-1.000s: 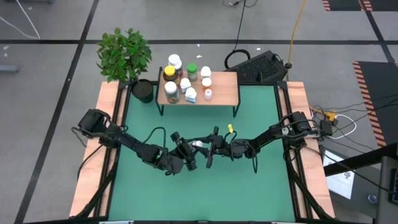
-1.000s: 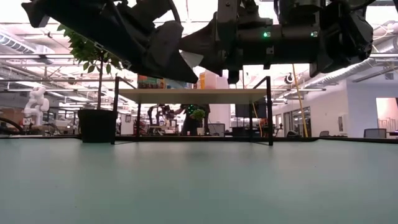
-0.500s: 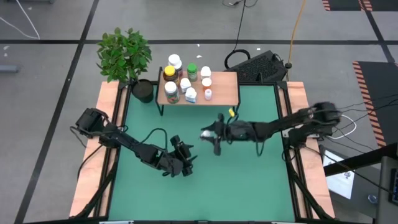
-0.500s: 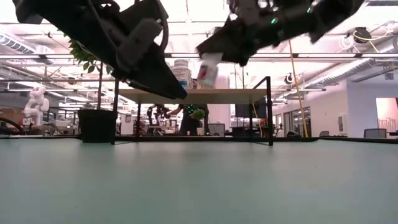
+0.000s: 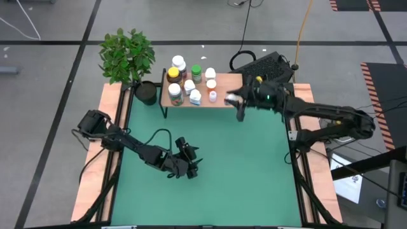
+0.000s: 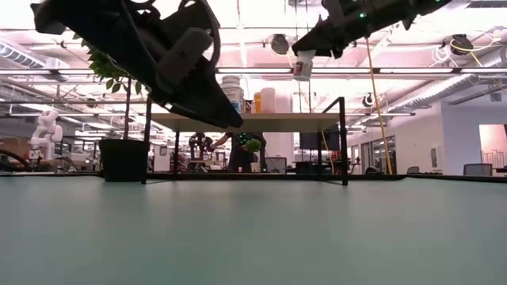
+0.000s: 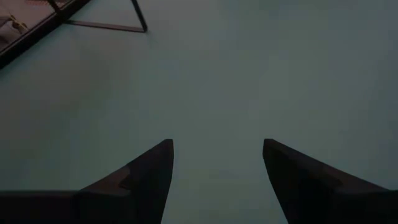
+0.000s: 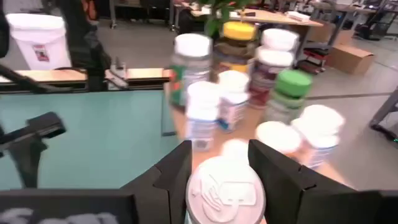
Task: Pick and place medicine bottles onto shelf by color
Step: Put the black pill bottle on the shelf, then return to Home Position
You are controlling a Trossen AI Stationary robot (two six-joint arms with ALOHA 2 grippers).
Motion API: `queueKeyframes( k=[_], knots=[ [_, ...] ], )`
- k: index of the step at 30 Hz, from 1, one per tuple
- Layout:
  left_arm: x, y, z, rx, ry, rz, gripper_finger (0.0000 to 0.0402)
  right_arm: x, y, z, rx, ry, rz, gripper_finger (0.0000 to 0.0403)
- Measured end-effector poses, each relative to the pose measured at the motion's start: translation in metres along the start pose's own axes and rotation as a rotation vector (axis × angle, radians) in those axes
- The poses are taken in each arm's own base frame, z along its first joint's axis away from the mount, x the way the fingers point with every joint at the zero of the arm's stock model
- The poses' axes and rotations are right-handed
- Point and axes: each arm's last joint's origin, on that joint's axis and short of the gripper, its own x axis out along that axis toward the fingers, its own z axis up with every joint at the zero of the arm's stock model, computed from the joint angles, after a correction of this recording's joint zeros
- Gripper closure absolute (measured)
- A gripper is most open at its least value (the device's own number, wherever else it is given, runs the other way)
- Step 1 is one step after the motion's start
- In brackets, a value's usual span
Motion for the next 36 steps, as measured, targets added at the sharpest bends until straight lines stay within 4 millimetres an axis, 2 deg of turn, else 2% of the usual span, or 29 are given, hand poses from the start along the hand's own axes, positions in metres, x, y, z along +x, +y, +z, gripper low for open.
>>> queueKeyframes(
  k=[5,10,14,20,26,34,36],
  knots=[
    [0.006,0.009,0.003,-0.021,0.002,0.027,0.0151,0.011,-0.041,0.006,0.031,0.069,0.01,0.026],
    [0.011,0.015,0.004,-0.035,0.019,0.026,0.0151,0.032,-0.069,-0.001,0.065,0.148,0.007,0.026],
    [0.012,0.018,0.002,-0.043,0.046,0.039,0.0151,0.046,-0.085,-0.014,0.1,0.194,0.029,0.026],
    [0.013,0.023,-0.003,-0.058,0.098,0.068,0.0151,0.057,-0.097,-0.029,0.119,0.24,0.019,0.0259],
    [0.012,0.023,-0.006,-0.068,0.116,0.075,0.0151,0.059,-0.099,-0.03,0.108,0.235,0.009,0.0246],
    [0.011,0.022,-0.006,-0.07,0.113,0.08,0.0151,0.055,-0.098,-0.025,0.096,0.211,0.002,0.0169],
    [0.005,0.023,-0.002,-0.063,0.09,0.11,0.0151,0.051,-0.098,-0.021,0.092,0.199,0.001,0.015]
  ],
)
